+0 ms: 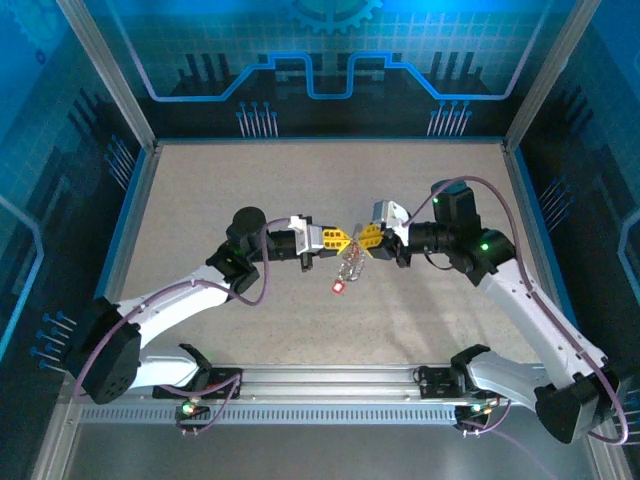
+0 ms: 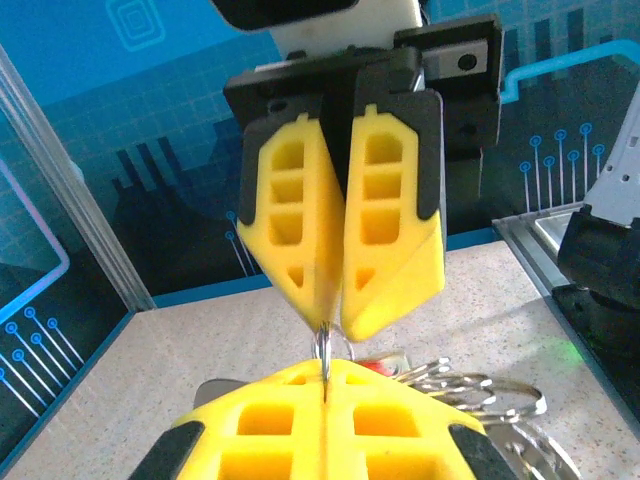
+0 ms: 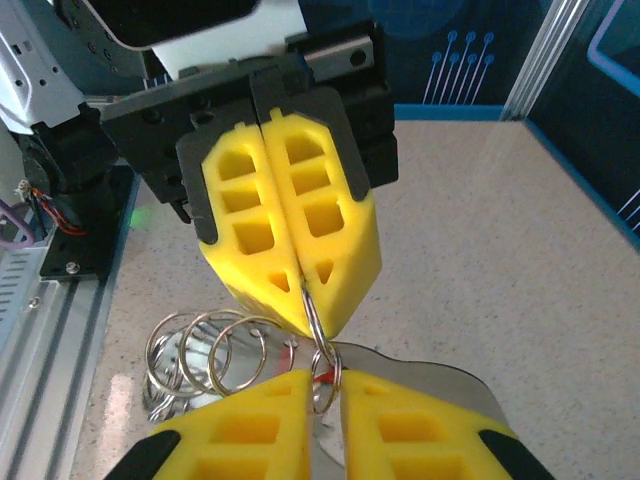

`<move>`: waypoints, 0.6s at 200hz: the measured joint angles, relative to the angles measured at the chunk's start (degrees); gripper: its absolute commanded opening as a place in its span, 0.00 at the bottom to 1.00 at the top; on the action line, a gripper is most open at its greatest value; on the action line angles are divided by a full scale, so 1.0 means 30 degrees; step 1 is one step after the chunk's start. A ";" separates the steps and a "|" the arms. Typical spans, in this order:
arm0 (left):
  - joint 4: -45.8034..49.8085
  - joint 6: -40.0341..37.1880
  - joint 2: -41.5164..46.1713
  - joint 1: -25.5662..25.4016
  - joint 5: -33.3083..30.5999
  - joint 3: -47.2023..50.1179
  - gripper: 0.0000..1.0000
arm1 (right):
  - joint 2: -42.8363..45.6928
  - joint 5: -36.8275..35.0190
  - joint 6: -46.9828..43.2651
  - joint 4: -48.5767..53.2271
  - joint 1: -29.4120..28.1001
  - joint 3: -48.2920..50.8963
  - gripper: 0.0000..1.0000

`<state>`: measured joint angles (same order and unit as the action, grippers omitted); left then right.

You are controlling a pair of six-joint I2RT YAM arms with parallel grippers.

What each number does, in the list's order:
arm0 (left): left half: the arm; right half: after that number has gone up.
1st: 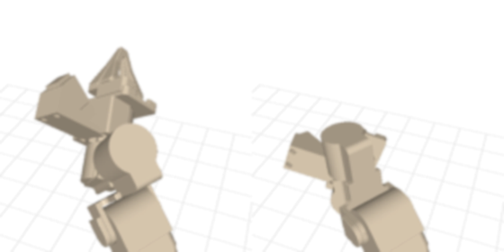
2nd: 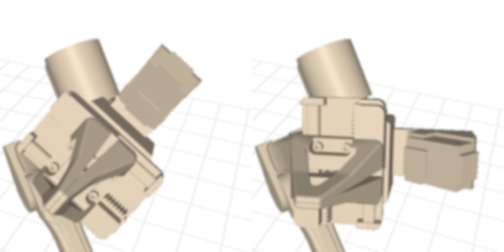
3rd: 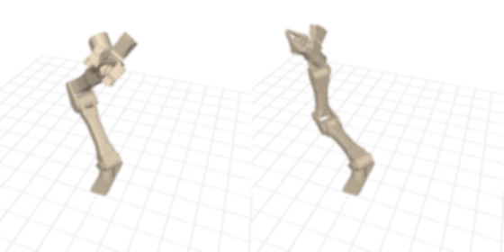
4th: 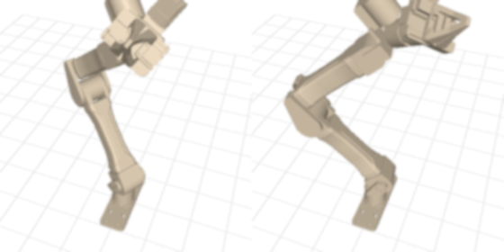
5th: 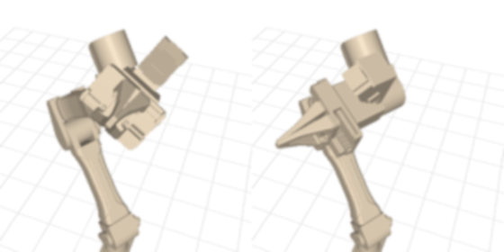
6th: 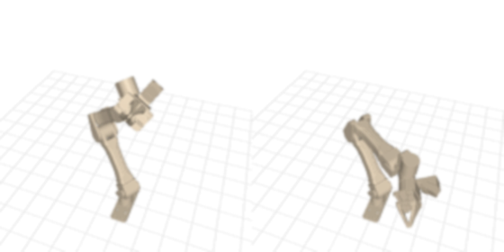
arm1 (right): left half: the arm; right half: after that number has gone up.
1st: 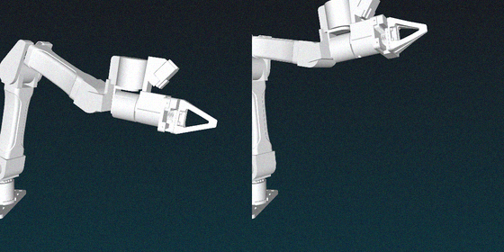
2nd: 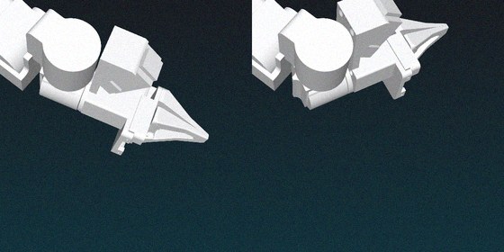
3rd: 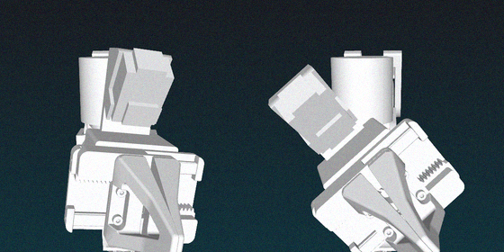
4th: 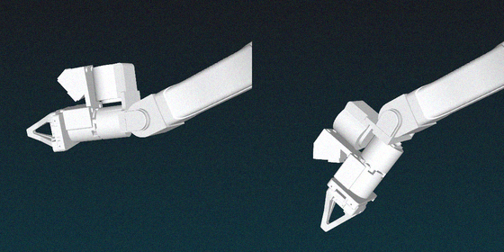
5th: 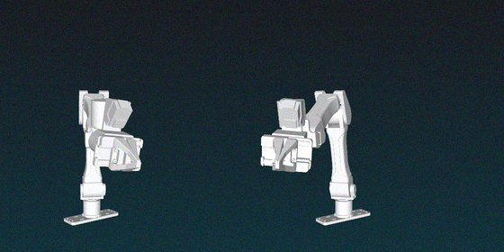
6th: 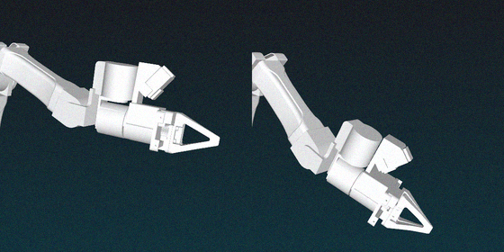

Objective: Put the keys on the keyring

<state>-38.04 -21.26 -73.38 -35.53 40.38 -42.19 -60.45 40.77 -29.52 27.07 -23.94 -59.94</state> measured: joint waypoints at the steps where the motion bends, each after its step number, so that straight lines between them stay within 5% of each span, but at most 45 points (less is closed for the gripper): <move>1: 0.0000 0.0000 0.0000 0.0000 0.0007 0.0000 0.00 | 0.0015 0.0000 -0.0022 -0.0007 0.0000 0.0000 0.17; 120: -0.0444 0.0554 -0.0270 0.0000 0.0226 0.0000 0.00 | 0.0976 -0.0882 -0.1035 -0.1202 0.0000 0.2331 0.33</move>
<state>-39.38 -19.59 -74.19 -35.53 41.06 -42.19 -57.52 38.13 -32.62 23.46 -23.94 -52.95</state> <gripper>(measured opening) 0.055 0.302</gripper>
